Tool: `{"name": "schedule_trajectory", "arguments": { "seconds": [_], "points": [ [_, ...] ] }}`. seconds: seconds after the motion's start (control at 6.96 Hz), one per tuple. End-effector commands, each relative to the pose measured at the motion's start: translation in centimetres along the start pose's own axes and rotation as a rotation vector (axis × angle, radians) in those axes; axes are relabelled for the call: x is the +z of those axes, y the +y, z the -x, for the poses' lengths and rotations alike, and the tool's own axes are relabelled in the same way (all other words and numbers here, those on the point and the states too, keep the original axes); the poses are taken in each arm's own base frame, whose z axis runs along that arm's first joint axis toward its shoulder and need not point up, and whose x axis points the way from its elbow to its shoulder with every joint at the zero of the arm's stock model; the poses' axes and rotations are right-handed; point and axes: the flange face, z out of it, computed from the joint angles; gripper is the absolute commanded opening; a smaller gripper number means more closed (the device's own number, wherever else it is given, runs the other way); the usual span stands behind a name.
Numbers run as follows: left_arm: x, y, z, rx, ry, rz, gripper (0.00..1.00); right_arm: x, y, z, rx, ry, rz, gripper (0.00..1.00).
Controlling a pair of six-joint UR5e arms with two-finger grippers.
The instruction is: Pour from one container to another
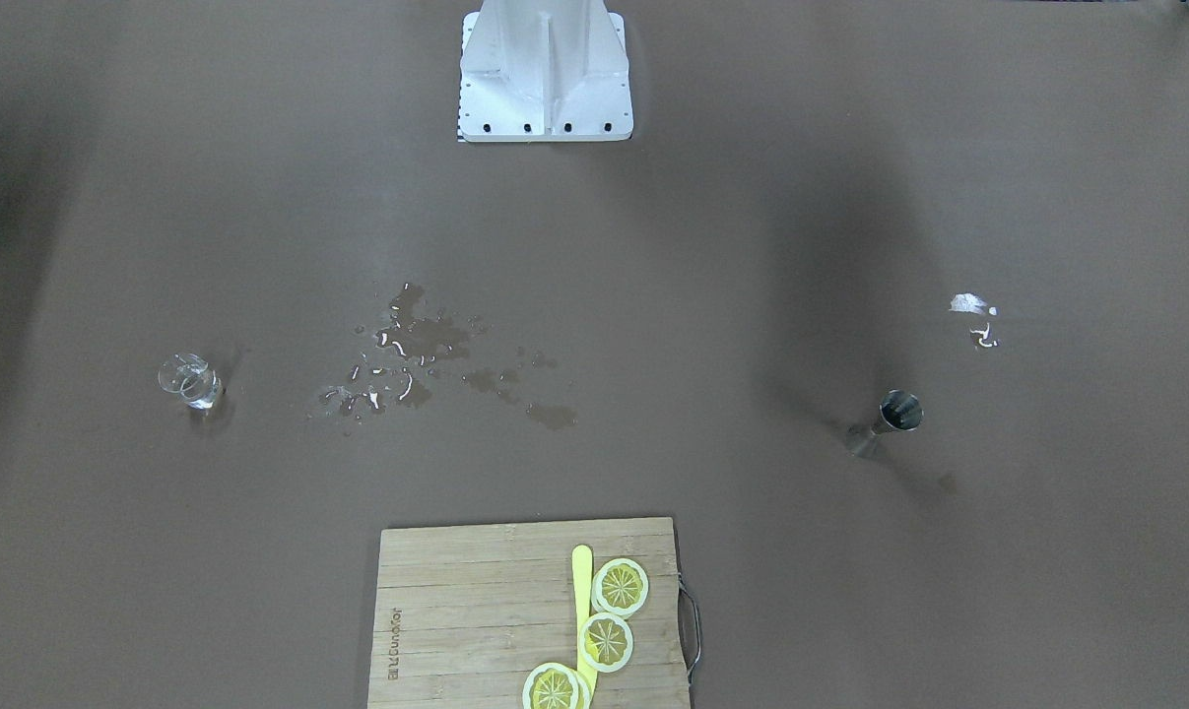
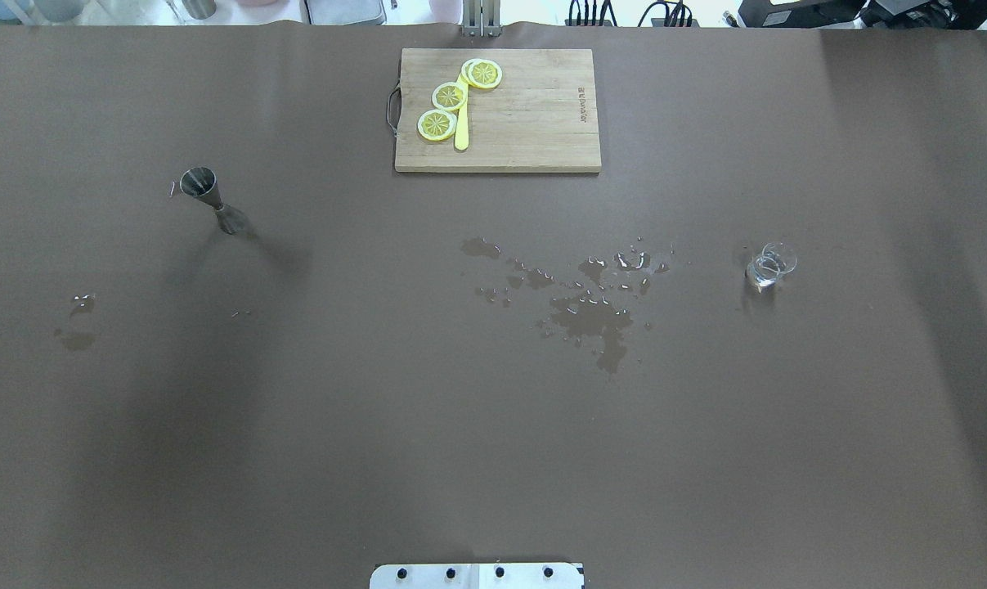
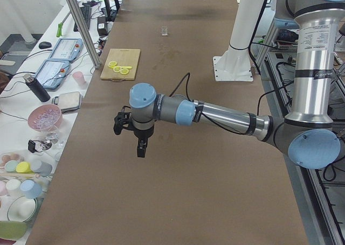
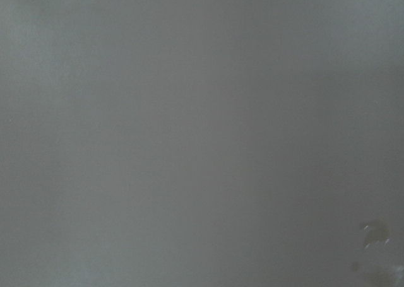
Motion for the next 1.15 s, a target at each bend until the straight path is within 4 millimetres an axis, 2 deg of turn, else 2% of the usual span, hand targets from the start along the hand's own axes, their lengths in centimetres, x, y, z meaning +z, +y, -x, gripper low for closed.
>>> {"name": "schedule_trajectory", "arguments": {
  "seconds": [0.0, 0.14, 0.29, 0.43, 0.58, 0.72, 1.01],
  "points": [
    [-2.2, -0.6, -9.1, -0.084, 0.009, 0.03, 0.99, -0.5, -0.8, 0.9, -0.055, -0.037, -0.016, 1.0],
    [-2.8, -0.4, -12.9, -0.12, 0.024, 0.03, 0.99, -0.7, -1.2, 1.2, -0.153, -0.035, -0.04, 1.0],
    [-2.5, -0.8, -18.1, -0.114, 0.046, 0.037, 0.99, -0.7, -1.4, 1.4, -0.197, -0.039, -0.057, 1.0],
    [-1.4, -0.1, -21.7, -0.157, 0.057, 0.06, 0.99, -0.6, -1.5, 2.0, -0.222, -0.074, -0.074, 1.0],
    [0.5, 0.8, -24.7, -0.143, 0.058, 0.099, 0.99, -0.4, -1.8, 2.9, -0.232, -0.116, -0.076, 1.0],
    [1.4, 2.4, -29.7, -0.179, 0.024, 0.081, 0.99, -0.7, -2.3, 4.9, -0.273, -0.155, -0.093, 1.0],
    [4.3, 9.8, -39.0, -0.251, -0.043, 0.017, 0.99, -0.7, -2.4, 6.4, -0.334, -0.178, -0.122, 1.0]
  ]
}}
